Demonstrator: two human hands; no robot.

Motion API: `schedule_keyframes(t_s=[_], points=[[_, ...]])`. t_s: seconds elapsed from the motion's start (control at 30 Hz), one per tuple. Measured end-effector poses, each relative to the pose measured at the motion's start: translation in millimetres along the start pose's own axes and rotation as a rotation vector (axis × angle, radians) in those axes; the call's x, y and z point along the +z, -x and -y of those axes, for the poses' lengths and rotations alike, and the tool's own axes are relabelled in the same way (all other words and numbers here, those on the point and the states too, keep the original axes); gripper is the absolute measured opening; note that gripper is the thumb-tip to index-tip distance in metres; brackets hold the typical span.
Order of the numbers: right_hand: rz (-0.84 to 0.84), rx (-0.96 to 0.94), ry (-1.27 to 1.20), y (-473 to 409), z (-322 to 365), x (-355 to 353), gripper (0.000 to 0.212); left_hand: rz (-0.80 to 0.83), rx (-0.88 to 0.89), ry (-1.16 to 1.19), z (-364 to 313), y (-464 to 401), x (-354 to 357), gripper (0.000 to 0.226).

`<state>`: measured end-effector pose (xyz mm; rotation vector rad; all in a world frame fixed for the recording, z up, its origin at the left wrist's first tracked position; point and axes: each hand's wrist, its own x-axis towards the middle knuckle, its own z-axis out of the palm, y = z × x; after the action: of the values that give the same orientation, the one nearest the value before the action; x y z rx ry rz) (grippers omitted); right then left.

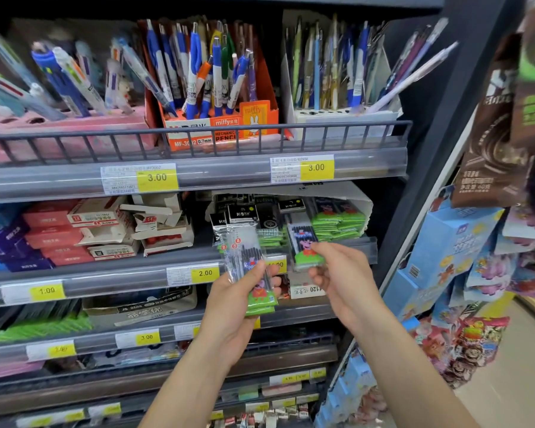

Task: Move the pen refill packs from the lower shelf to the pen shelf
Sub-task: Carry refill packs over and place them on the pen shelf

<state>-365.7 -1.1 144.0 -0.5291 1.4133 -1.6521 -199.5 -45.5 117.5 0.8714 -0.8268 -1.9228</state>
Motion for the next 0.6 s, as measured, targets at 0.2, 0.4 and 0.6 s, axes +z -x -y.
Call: schedule_keyframes(t_s=[0.2,0.4,0.6], points=[[-0.097,0.057,-0.349,-20,0,5,0.020,0.003,-0.020,0.022,-1,4,0,0.028],[-0.306,-0.675,0.381,-7,-41,-16,0.019,-0.008,-0.014,0.043,-8,6,-9,0.026],[-0.128,-1.439,1.200,-47,-44,-33,0.026,-0.017,-0.019,0.032,-6,5,-5,0.028]])
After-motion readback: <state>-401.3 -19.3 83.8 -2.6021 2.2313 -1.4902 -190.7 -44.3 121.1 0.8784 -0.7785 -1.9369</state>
